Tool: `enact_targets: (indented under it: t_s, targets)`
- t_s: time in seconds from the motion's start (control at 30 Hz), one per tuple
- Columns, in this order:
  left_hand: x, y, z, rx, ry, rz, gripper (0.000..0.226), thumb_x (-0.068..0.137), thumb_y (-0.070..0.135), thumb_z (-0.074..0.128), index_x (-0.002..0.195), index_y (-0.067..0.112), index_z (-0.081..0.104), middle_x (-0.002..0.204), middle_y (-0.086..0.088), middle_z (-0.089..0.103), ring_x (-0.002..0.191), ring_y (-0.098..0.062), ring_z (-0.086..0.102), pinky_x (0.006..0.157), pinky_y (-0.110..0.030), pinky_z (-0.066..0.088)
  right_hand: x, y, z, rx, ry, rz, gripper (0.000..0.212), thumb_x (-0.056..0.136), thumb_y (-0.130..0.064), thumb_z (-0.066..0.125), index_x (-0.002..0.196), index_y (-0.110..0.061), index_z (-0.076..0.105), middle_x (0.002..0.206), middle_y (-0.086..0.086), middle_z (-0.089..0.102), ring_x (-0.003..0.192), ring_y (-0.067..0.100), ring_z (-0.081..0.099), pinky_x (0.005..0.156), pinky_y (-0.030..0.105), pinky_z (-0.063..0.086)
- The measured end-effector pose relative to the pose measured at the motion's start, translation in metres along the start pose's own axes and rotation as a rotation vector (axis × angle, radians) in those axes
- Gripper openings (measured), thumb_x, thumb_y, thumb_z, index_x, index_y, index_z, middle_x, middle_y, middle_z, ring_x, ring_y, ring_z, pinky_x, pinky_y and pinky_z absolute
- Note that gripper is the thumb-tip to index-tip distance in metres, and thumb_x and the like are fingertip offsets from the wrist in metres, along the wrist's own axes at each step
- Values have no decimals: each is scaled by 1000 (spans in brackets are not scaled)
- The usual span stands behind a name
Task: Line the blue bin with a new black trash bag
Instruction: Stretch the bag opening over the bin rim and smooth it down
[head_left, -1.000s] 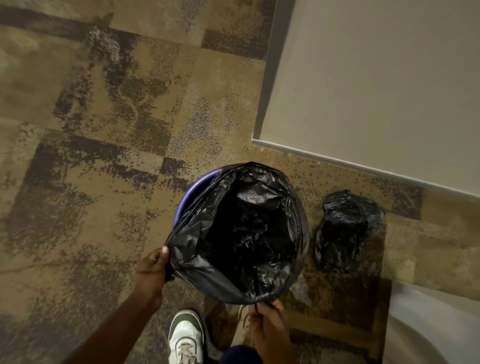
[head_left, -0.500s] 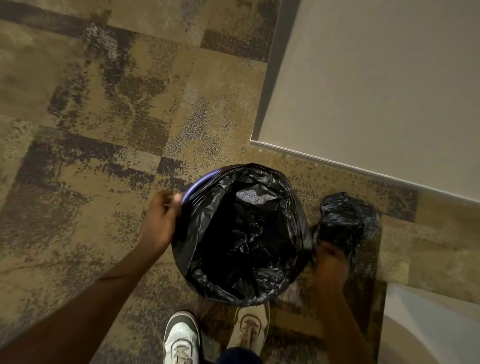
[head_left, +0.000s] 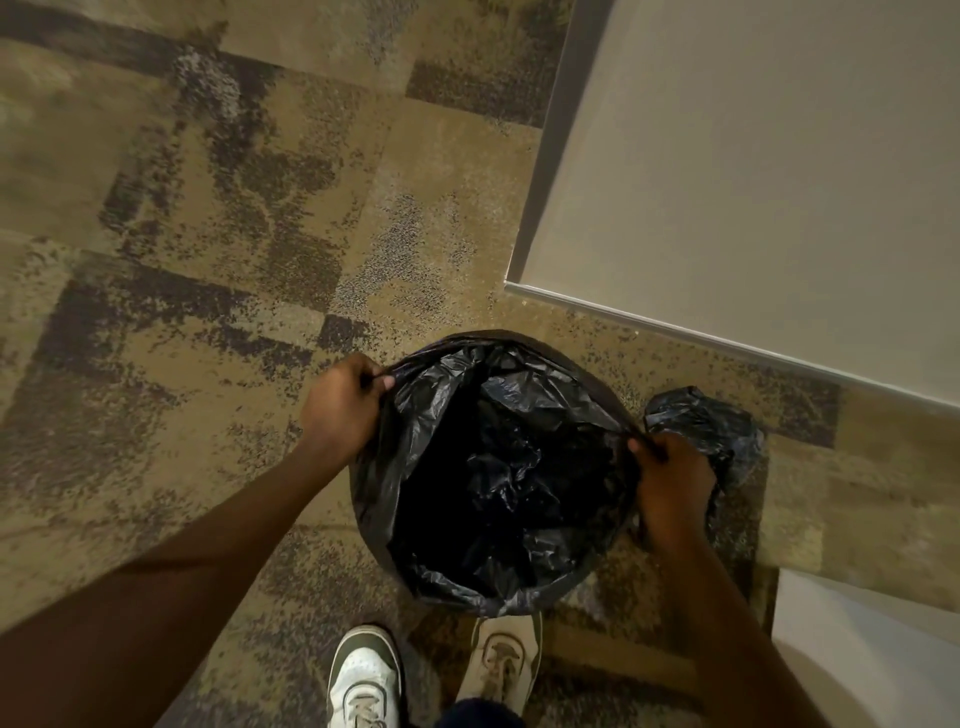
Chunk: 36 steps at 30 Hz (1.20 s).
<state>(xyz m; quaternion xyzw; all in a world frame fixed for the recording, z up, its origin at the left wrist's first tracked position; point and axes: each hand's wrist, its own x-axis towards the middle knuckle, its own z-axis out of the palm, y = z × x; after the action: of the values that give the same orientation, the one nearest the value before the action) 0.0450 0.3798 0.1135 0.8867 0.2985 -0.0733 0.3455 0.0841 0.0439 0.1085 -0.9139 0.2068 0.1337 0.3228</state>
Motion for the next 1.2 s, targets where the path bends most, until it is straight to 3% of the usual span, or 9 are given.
enact_targets:
  t_s: [0.1, 0.23, 0.33, 0.5, 0.63, 0.87, 1.0, 1.1, 1.2]
  targets:
    - [18, -7, -2, -111, 4, -106, 14, 86, 19, 65, 76, 15, 56, 65, 5, 56, 61, -8, 51, 52, -24, 33, 27, 2, -1, 350, -176, 198, 11, 85, -13, 65, 89, -5, 71, 86, 12, 70, 72, 18, 61, 73, 33, 49]
    - [38, -17, -2, -423, -146, -297, 21, 91, 11, 57, 70, 16, 54, 64, -2, 51, 60, -16, 44, 54, -29, 34, 53, 11, -3, 725, -437, 394, 9, 85, -8, 58, 78, -4, 63, 77, 14, 65, 76, 31, 61, 78, 43, 51]
    - [47, -23, -2, -541, -232, -387, 21, 93, 11, 50, 73, 17, 55, 66, -2, 49, 60, -15, 44, 54, -29, 34, 56, 5, 3, 661, -484, 378, 21, 90, -22, 57, 79, -7, 65, 68, 9, 69, 64, 25, 65, 60, 33, 56]
    - [51, -17, 4, -633, -135, -377, 21, 94, 13, 43, 75, 22, 46, 69, -2, 45, 60, -16, 40, 53, -32, 30, 62, -30, 28, 618, -258, 319, 29, 87, -26, 65, 62, -12, 61, 77, 12, 67, 79, 29, 65, 78, 44, 55]
    - [50, -11, 7, -582, -53, -269, 18, 95, 18, 43, 77, 21, 44, 75, -4, 47, 68, -18, 44, 61, -33, 35, 70, -45, 38, 530, -185, 281, 22, 90, -28, 59, 75, -13, 65, 93, 11, 66, 88, 27, 61, 86, 38, 49]
    - [63, 2, 10, -445, -166, -70, 25, 78, 31, 74, 75, 12, 59, 72, 0, 62, 67, -12, 57, 62, -28, 43, 83, -55, 45, 214, -295, 140, 46, 91, -39, 54, 56, -10, 46, 59, 10, 45, 55, 21, 43, 61, 31, 35]
    - [79, 9, 17, -269, -172, -42, 30, 83, 28, 70, 64, 12, 53, 59, 0, 53, 55, -11, 48, 51, -24, 35, 90, -61, 47, 178, -347, 226, 51, 88, -39, 59, 87, 12, 64, 81, 24, 65, 62, 27, 57, 67, 36, 47]
    - [82, 15, 25, -148, -144, -74, 38, 90, 35, 59, 64, 12, 47, 57, -2, 45, 54, -14, 41, 48, -26, 29, 94, -63, 50, 184, -366, 348, 49, 89, -39, 59, 101, 9, 63, 91, 19, 68, 63, 27, 58, 59, 28, 43]
    - [82, 17, 22, -439, -293, -88, 27, 86, 25, 65, 66, 11, 53, 62, -2, 50, 60, -13, 47, 54, -23, 39, 99, -64, 53, 223, -204, 354, 56, 91, -40, 55, 115, 11, 56, 119, 25, 62, 101, 37, 61, 77, 33, 44]
